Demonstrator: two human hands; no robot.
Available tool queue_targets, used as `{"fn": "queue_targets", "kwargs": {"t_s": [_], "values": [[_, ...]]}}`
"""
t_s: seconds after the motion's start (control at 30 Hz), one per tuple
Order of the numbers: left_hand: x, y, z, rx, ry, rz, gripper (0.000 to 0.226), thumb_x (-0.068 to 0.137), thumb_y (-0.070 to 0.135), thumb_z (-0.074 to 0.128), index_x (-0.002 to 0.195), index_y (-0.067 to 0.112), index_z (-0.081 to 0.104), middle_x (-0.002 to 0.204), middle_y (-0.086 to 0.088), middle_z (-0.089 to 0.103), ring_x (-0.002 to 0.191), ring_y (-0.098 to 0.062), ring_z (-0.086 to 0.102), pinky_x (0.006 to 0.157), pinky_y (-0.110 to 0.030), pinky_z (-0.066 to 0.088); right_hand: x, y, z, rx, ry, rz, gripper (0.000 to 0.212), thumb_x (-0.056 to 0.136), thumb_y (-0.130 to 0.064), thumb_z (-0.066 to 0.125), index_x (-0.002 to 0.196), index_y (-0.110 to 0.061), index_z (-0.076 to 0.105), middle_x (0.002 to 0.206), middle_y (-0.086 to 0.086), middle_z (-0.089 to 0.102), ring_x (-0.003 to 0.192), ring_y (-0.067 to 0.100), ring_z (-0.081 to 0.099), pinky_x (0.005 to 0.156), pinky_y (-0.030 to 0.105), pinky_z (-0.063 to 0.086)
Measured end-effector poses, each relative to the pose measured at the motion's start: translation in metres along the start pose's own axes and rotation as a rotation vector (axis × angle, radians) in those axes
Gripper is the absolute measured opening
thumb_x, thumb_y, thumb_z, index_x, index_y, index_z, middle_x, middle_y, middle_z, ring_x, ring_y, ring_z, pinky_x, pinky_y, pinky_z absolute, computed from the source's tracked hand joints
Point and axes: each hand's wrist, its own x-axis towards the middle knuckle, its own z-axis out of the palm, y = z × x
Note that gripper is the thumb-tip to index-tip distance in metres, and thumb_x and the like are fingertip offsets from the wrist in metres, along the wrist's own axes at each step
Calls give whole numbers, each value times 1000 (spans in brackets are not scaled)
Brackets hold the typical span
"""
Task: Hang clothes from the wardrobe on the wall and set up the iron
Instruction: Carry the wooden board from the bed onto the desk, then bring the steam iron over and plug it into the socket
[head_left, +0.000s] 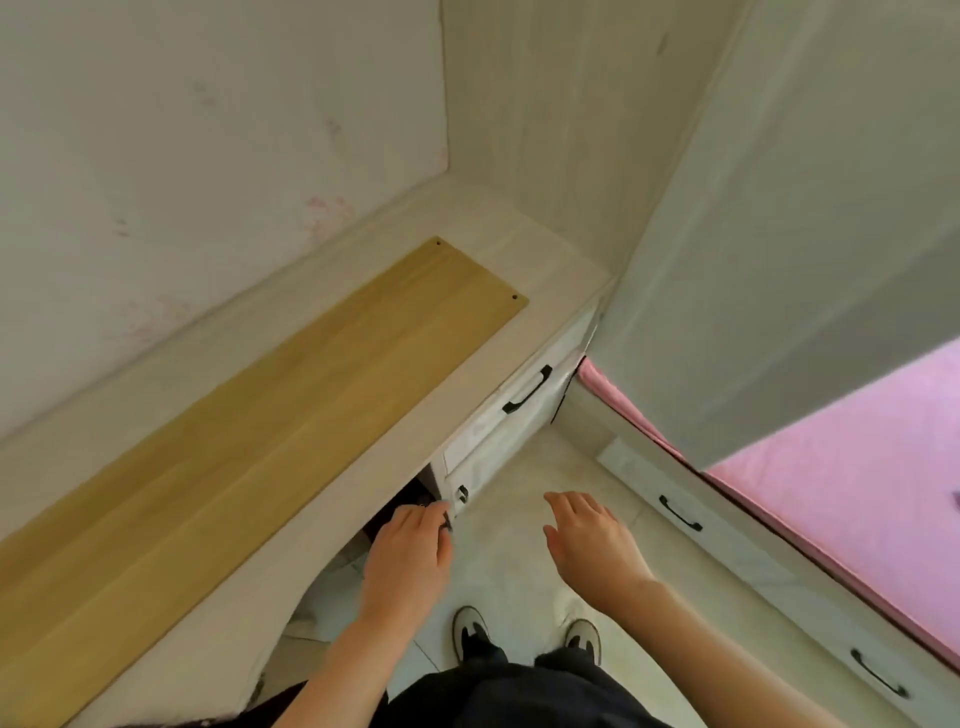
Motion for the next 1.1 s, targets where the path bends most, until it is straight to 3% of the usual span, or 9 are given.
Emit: {"fn": "queue_targets", "kwargs": {"t_s": [0.47, 0.67, 0.9, 1.1], "values": [[4, 162, 72, 91, -155, 473, 30, 86, 14, 63, 116, 12, 65, 89, 3, 69, 88, -17, 62, 68, -29, 51, -164, 133, 22, 92, 183, 405, 43, 99, -29, 41, 139, -13, 41, 135, 3, 52, 127, 22, 45, 109, 32, 33], [-44, 261, 120, 33, -196, 607, 29, 84, 12, 64, 113, 11, 65, 88, 4, 67, 88, -16, 63, 64, -30, 53, -251, 205, 44, 79, 313, 549, 38, 76, -24, 75, 110, -9, 65, 103, 4, 69, 103, 27, 65, 88, 36, 54], [-101, 375, 191, 31, -244, 799, 34, 84, 14, 65, 118, 12, 64, 107, 3, 67, 105, -16, 60, 90, -31, 50, -341, 281, 62, 97, 400, 661, 43, 80, -23, 69, 118, -6, 61, 114, 8, 66, 115, 28, 60, 96, 40, 50], [-125, 452, 228, 45, -338, 959, 36, 81, 15, 67, 117, 13, 64, 108, 4, 67, 107, -15, 60, 92, -29, 49, -394, 335, 71, 137, 426, 790, 45, 87, -25, 60, 128, -5, 55, 125, 9, 61, 122, 28, 53, 104, 41, 43]]}}
